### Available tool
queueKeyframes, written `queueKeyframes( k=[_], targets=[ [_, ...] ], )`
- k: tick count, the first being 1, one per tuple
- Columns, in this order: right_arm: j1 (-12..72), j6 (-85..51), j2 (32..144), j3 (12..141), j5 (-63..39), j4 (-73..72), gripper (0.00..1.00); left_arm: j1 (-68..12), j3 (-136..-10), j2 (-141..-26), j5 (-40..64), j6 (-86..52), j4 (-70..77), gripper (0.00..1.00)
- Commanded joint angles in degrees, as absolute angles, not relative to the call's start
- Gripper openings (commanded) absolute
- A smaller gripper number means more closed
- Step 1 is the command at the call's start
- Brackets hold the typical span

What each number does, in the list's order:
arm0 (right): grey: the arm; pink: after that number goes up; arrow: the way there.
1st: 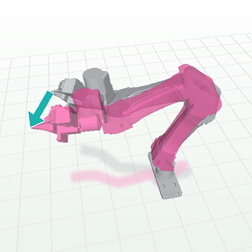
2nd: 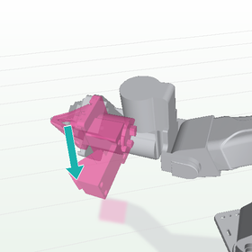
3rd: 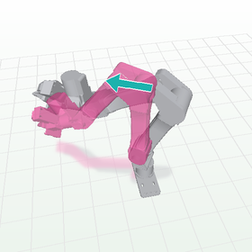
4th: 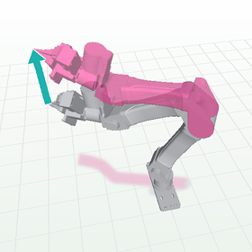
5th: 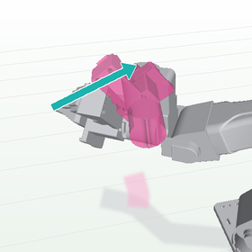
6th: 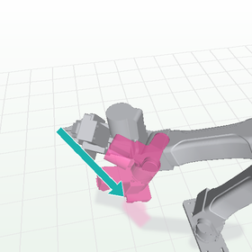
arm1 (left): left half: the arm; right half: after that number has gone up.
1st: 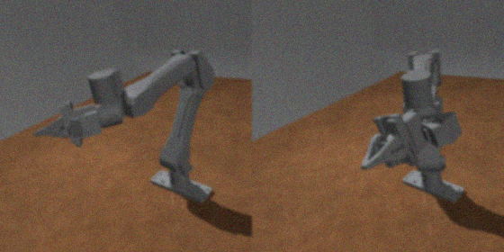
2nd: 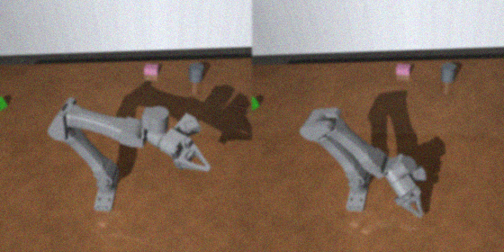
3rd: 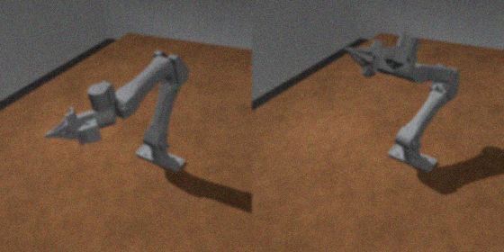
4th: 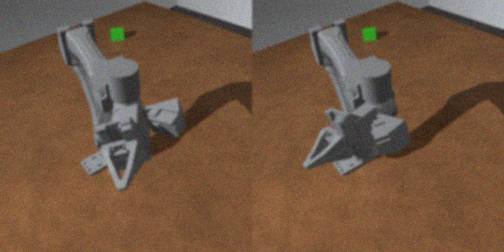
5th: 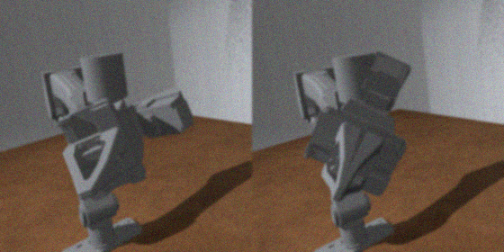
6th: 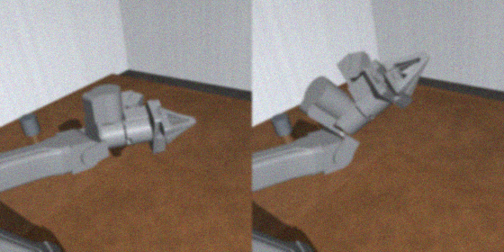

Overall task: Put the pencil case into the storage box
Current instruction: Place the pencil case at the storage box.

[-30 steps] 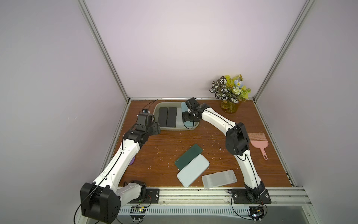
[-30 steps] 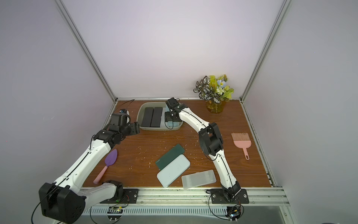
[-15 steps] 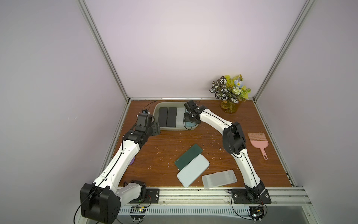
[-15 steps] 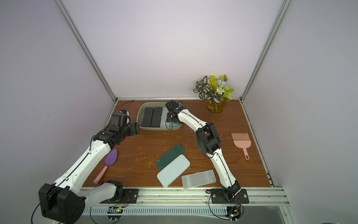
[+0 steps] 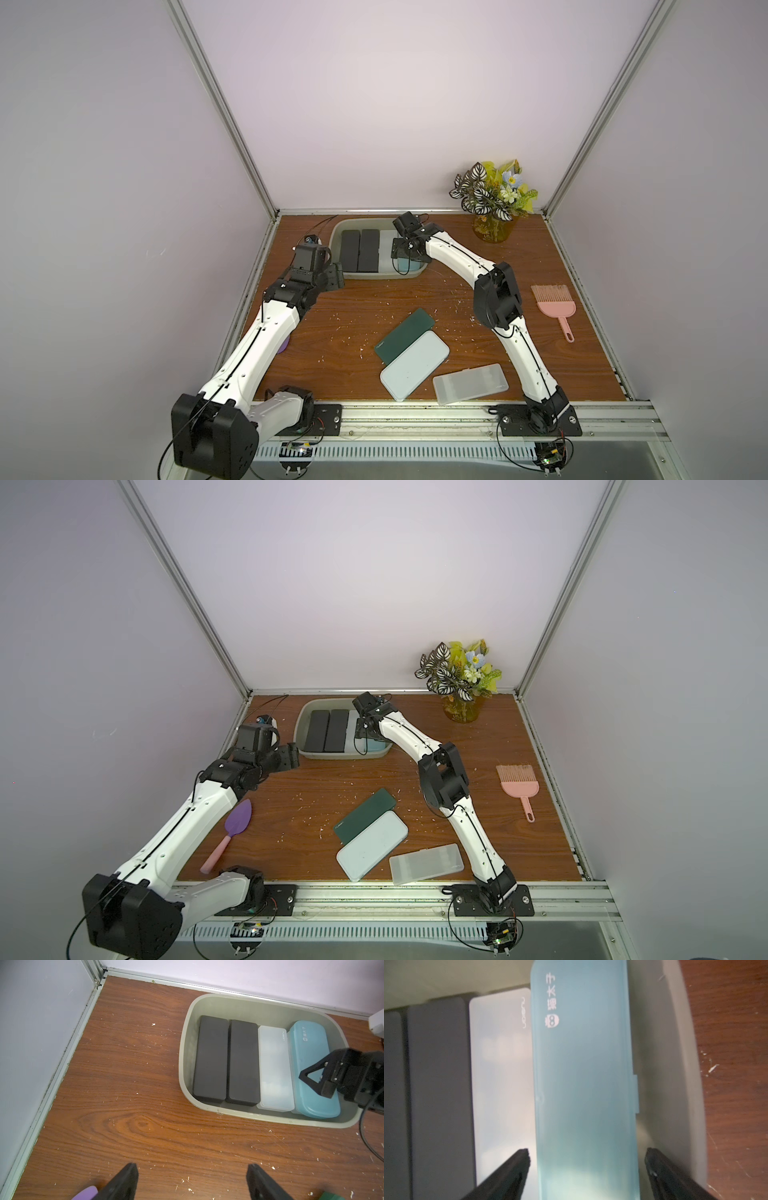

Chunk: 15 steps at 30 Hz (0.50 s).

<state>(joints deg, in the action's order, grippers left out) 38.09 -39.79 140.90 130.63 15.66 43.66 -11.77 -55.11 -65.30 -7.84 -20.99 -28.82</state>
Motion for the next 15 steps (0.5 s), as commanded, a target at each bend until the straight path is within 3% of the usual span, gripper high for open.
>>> queueKeyframes(
  k=[1, 9, 15],
  targets=[
    [38.4, -38.9, 137.0, 132.9, 18.6, 45.2, 0.99, -10.9, -54.6, -64.3, -8.5, -20.2, -29.9, 0.83],
    [40.4, -36.0, 126.8, 132.0, 19.4, 45.4, 0.99, -11.0, -55.1, -64.1, -3.7, -17.0, -31.3, 0.80],
    [40.5, -33.7, 111.6, 115.0, 20.6, 40.8, 0.99, -19.9, -54.7, -65.0, -1.0, -15.7, -34.7, 0.77]
  ],
)
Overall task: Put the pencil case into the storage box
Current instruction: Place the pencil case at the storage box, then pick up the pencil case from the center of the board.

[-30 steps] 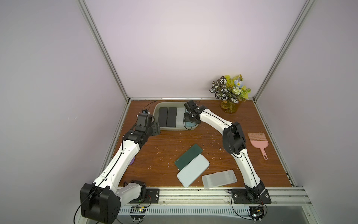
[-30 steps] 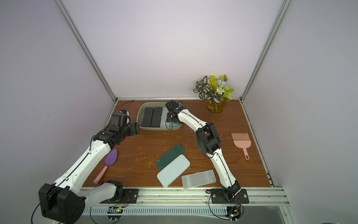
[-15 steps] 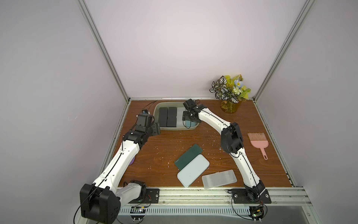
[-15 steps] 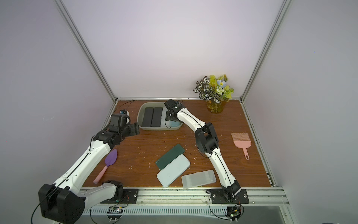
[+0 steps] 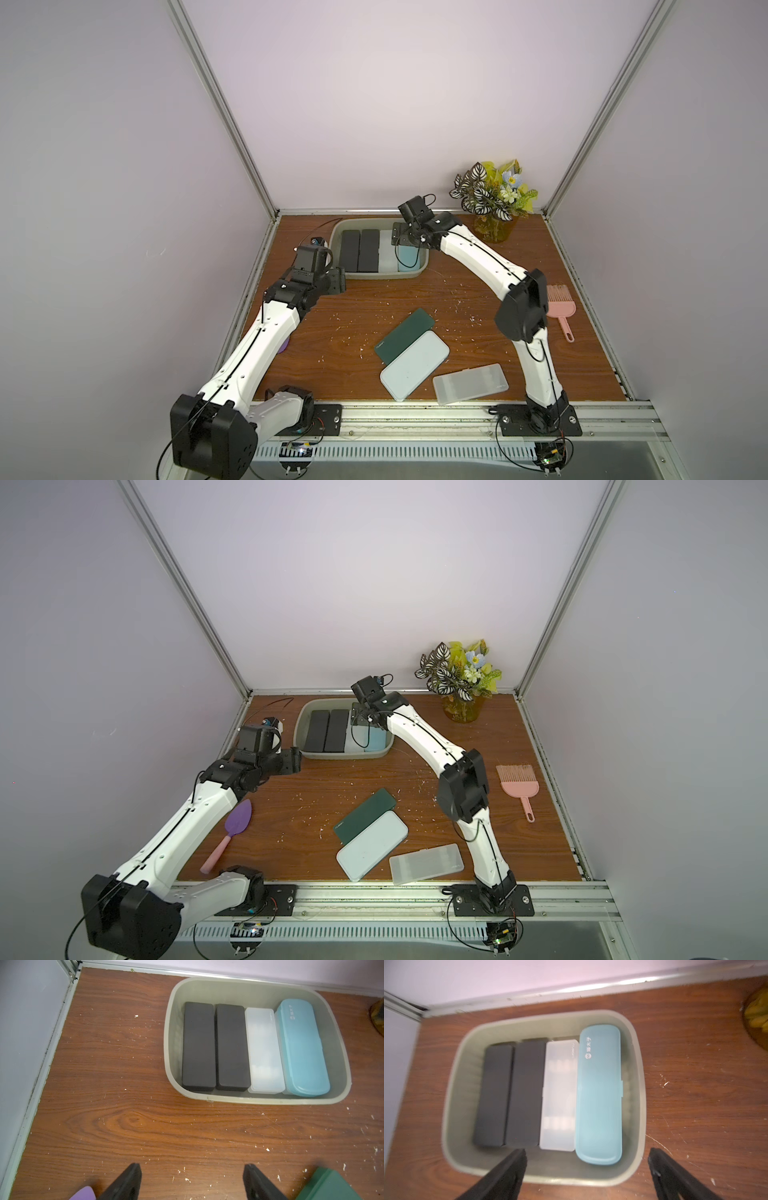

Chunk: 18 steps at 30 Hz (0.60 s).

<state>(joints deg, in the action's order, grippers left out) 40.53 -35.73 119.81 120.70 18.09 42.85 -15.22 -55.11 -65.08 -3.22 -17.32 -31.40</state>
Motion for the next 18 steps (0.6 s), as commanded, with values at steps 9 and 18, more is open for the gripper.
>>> queueKeyframes(
  k=[9, 18],
  targets=[
    [37.7, -36.5, 85.6, 76.6, 20.0, 32.7, 0.99, -39.6, -51.5, -68.5, 1.6, -21.2, -35.5, 0.76],
    [34.7, -38.4, 72.1, 60.6, 19.1, 33.5, 0.98, -47.5, -52.8, -81.1, 3.6, -19.2, -35.2, 0.77]
  ],
)
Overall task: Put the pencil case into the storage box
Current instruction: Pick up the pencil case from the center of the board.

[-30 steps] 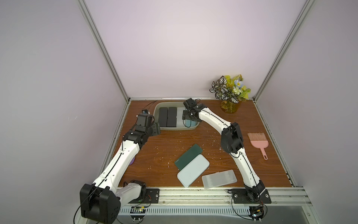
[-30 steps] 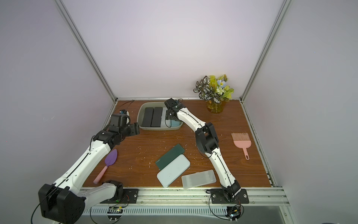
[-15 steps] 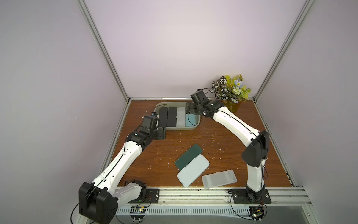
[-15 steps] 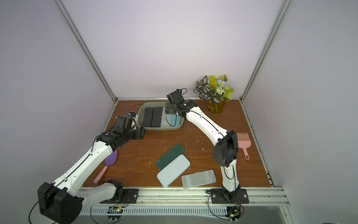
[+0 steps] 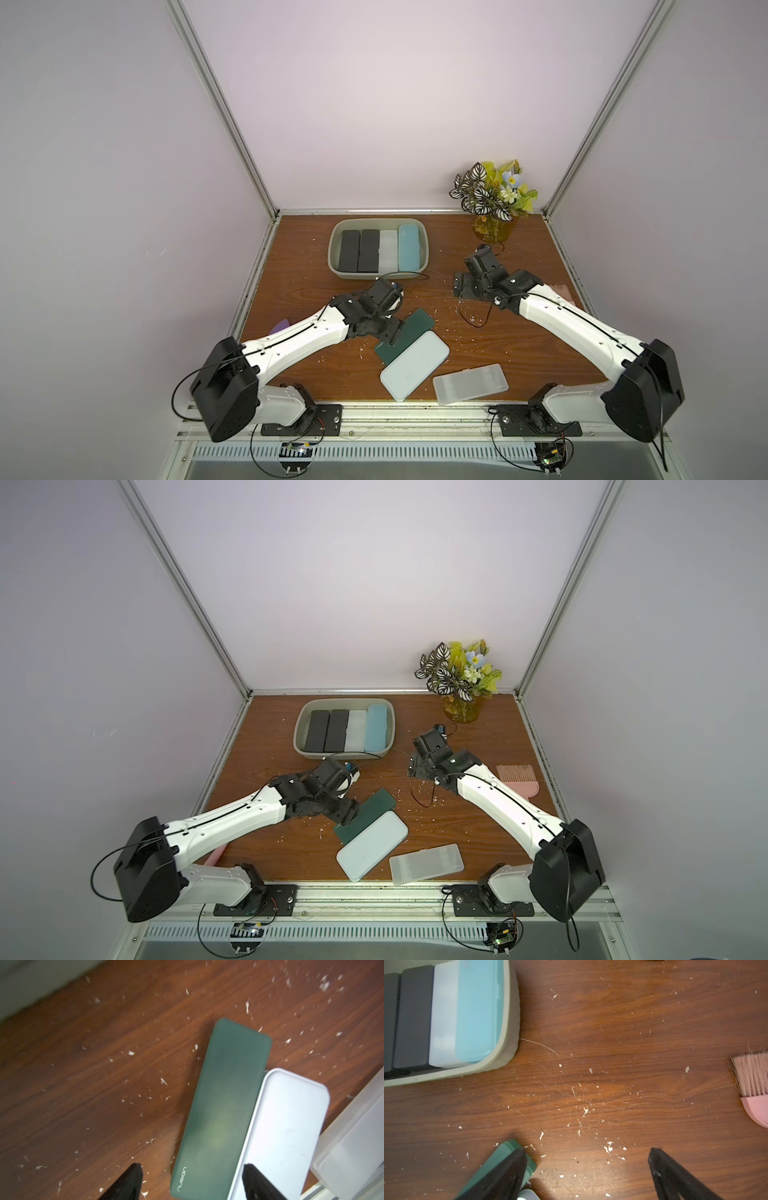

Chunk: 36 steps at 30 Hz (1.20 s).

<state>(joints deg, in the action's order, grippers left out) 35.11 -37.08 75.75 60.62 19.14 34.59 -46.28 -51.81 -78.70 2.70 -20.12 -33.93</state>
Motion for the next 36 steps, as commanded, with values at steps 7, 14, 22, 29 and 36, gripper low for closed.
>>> queueKeyframes(
  k=[7, 14, 22, 29, 36],
  targets=[
    [33.2, -37.8, 68.9, 58.7, 18.8, 34.3, 0.99, -48.1, -55.2, -86.7, 3.6, -15.7, -35.2, 0.77],
    [31.4, -37.4, 67.0, 57.1, 17.9, 34.4, 0.99, -49.9, -55.9, -90.7, 4.3, -14.1, -35.0, 0.77],
    [30.1, -36.7, 65.7, 55.7, 17.1, 34.2, 0.99, -52.7, -56.2, -93.6, 4.4, -13.8, -33.2, 0.78],
    [28.9, -36.0, 64.4, 55.0, 16.4, 34.1, 0.99, -54.5, -58.6, -96.9, 2.7, -14.0, -32.8, 0.78],
    [27.7, -35.3, 63.5, 54.2, 15.5, 34.1, 0.99, -54.4, -59.5, -98.5, -3.1, -14.7, -32.9, 0.80]
  ],
)
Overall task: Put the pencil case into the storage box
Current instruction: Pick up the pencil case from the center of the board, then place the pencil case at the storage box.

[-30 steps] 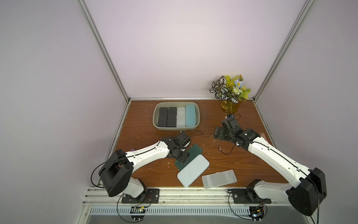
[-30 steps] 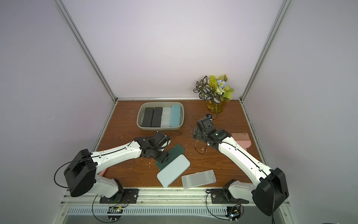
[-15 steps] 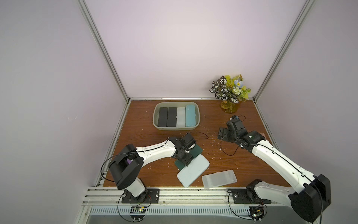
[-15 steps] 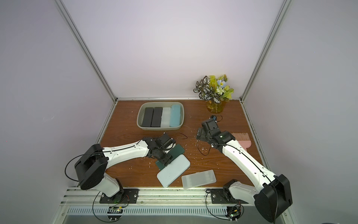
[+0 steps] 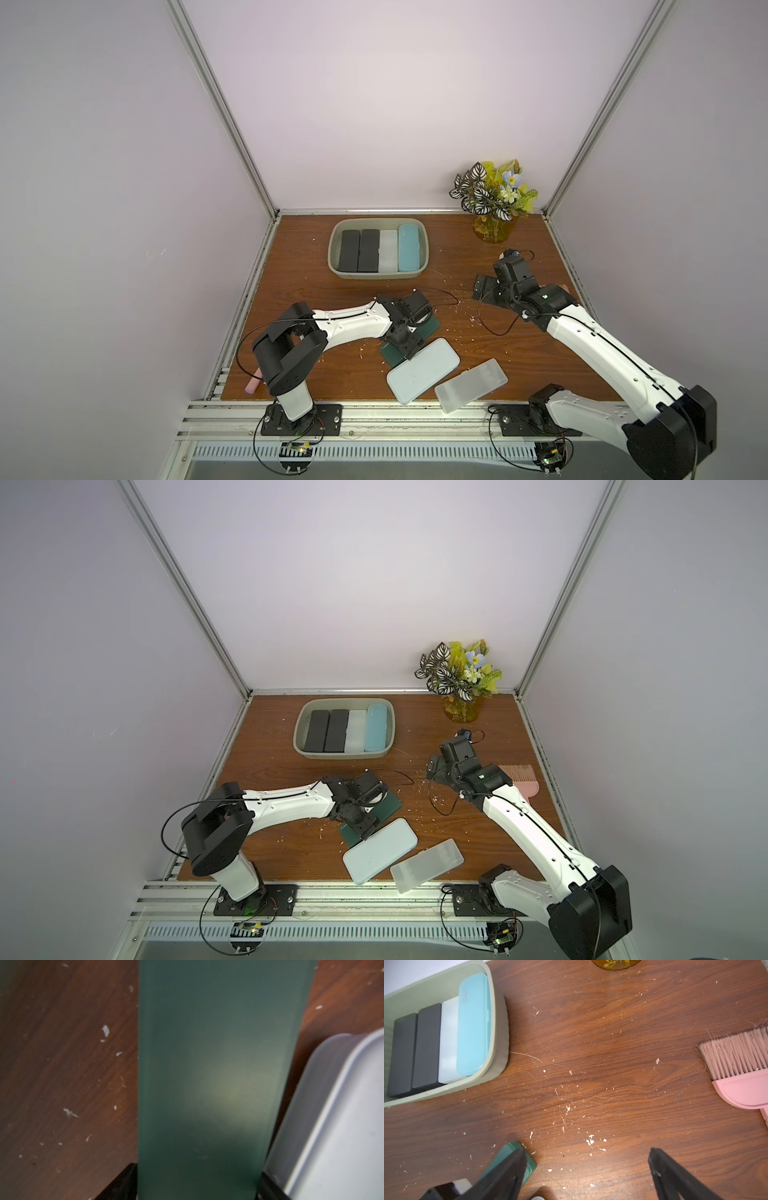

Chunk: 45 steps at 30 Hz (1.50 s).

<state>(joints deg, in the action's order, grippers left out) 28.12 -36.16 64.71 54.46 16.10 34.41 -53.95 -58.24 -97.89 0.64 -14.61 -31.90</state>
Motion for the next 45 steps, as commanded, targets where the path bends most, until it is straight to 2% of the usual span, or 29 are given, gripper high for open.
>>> queueKeyframes(
  k=[1, 3, 11, 16, 24, 29, 36, 45],
  targets=[
    [27.6, -35.2, 63.6, 54.2, 15.3, 33.9, 0.99, -54.4, -59.5, -98.8, -3.5, -14.8, -32.8, 0.80],
    [27.4, -35.0, 63.5, 54.0, 15.0, 33.6, 0.99, -54.4, -59.7, -99.3, -4.2, -15.1, -32.8, 0.79],
    [26.2, -34.2, 63.5, 53.4, 13.6, 33.1, 0.99, -52.5, -59.7, -96.1, -7.8, -16.0, -33.0, 0.57],
    [26.0, -35.5, 63.1, 52.9, 12.8, 33.6, 0.99, -48.9, -60.2, -89.9, -9.3, -16.3, -34.4, 0.52],
    [26.0, -35.9, 63.3, 52.0, 11.9, 33.2, 0.99, -41.7, -69.1, -82.6, -9.5, -16.0, -37.5, 0.53],
    [26.0, -35.6, 64.2, 51.9, 11.4, 32.6, 0.99, -32.8, -77.9, -87.0, -8.3, -13.3, -38.5, 0.54],
    [25.9, -35.4, 65.5, 51.9, 10.5, 31.7, 0.99, -23.9, -92.7, -100.8, -5.1, -11.3, -38.5, 0.54],
    [25.4, -34.8, 67.0, 51.8, 10.2, 30.7, 0.99, -21.2, -104.6, -115.9, -2.4, -13.7, -38.5, 0.54]
  ],
)
